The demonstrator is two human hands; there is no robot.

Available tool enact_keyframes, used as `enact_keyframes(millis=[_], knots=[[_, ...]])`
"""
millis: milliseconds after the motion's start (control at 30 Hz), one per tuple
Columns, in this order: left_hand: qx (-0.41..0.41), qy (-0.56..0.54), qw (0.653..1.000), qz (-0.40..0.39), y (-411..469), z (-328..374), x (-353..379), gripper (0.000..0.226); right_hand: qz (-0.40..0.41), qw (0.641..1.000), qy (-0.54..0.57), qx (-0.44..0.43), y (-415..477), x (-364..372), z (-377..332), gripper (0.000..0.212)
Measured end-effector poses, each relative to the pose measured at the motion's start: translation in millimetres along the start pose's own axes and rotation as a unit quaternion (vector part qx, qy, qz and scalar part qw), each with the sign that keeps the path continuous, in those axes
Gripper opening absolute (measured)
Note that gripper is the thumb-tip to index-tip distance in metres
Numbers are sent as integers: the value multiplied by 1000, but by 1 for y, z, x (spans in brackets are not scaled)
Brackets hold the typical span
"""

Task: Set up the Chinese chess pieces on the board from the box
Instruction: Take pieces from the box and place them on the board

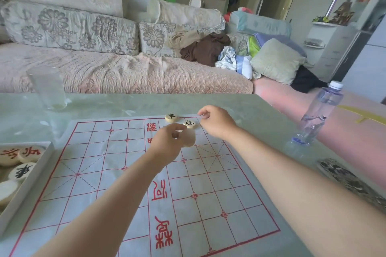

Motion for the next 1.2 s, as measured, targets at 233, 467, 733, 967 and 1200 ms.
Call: enact_keyframes(millis=[233,467,733,967,1200], knots=[[-1,-29,999,14,-39,27,-3,8,-119,984,72,-114,-86,-18,-64,18],[-9,-70,997,-35,-90,35,10,6,-107,982,100,-116,-154,-42,-49,28],[173,351,916,-84,-124,39,37,32,-31,998,46,-9,-190,-73,41,28],[148,458,861,-166,-134,8,58,49,-95,990,-98,34,-227,-66,85,30],[164,434,874,-148,-141,8,55,44,-87,988,-119,43,-232,-72,79,24]])
Point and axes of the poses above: each hand's wrist, its own y-axis towards the middle knuckle, its own x-axis out of the palm, z = x × y, the point moved 7 cm from there along y, towards the middle knuckle, and after that the axes turned 3 degrees about -y, right-handed, at the moved point
